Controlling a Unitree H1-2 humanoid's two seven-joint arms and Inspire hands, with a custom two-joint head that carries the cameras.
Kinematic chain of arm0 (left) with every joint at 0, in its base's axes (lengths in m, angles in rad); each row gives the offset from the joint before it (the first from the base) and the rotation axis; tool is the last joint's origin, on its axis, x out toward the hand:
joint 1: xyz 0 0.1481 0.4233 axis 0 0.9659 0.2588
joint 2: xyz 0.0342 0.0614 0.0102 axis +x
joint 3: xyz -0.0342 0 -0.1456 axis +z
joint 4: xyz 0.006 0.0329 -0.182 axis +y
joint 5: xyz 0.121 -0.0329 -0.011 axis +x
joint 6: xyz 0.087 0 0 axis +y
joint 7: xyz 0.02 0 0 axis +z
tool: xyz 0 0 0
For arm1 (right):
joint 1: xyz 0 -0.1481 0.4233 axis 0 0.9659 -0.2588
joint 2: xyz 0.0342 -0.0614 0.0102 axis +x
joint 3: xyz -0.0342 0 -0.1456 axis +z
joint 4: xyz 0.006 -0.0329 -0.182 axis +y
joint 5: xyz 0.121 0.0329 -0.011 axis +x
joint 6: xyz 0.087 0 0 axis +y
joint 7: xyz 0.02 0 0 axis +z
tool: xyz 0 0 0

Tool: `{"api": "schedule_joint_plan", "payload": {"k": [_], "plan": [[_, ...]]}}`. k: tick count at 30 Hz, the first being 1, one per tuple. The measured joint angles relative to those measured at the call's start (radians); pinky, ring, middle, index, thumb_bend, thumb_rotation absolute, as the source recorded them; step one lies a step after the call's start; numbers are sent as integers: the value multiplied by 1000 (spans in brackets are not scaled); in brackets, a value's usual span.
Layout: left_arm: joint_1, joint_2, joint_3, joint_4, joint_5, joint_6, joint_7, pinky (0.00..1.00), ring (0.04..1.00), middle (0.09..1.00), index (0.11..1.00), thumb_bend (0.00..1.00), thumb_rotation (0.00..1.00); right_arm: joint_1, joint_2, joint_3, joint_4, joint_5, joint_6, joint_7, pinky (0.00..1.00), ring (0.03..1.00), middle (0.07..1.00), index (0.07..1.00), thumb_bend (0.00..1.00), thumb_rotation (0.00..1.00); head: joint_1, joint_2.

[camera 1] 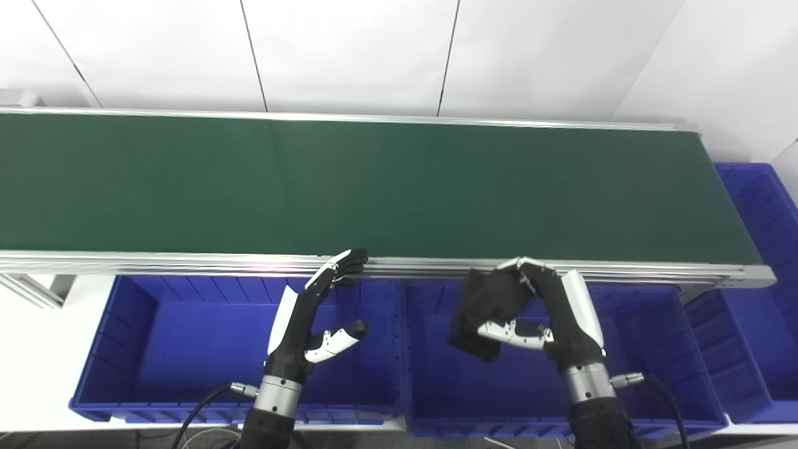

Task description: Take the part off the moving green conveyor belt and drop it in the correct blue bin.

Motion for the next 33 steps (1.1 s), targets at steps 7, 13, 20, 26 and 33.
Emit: {"api": "schedule_joint_plan", "payload": {"k": [7, 13, 20, 26, 33], "plan": [[0, -5, 11, 2, -6, 0, -29, 700, 770, 800, 803, 747, 834, -10, 18, 4, 105, -51, 42, 0, 176, 410, 450, 500, 511, 0, -5, -12], [3, -5, 20, 3, -6, 0, -38, 693, 765, 796, 799, 747, 819, -45, 23, 17, 198, -88, 70, -2, 304, 369, 463, 549, 506, 0, -14, -14], [13, -12, 41, 3, -13, 0, -58, 696, 769, 799, 799, 767, 830, -62, 2, 70, 244, -106, 69, -7, 752, 864, 908, 879, 757, 178, -15, -12], [28, -14, 56, -1, -14, 0, -74, 708, 779, 808, 808, 768, 834, -11, -7, 72, 220, -104, -88, -152, 963, 998, 999, 998, 886, 534, -18, -8], [41, -14, 73, -20, -16, 0, -104, 705, 776, 807, 807, 789, 840, 44, 48, 46, 196, -76, -276, -323, 982, 1000, 1000, 1000, 921, 698, -20, -6]]}}
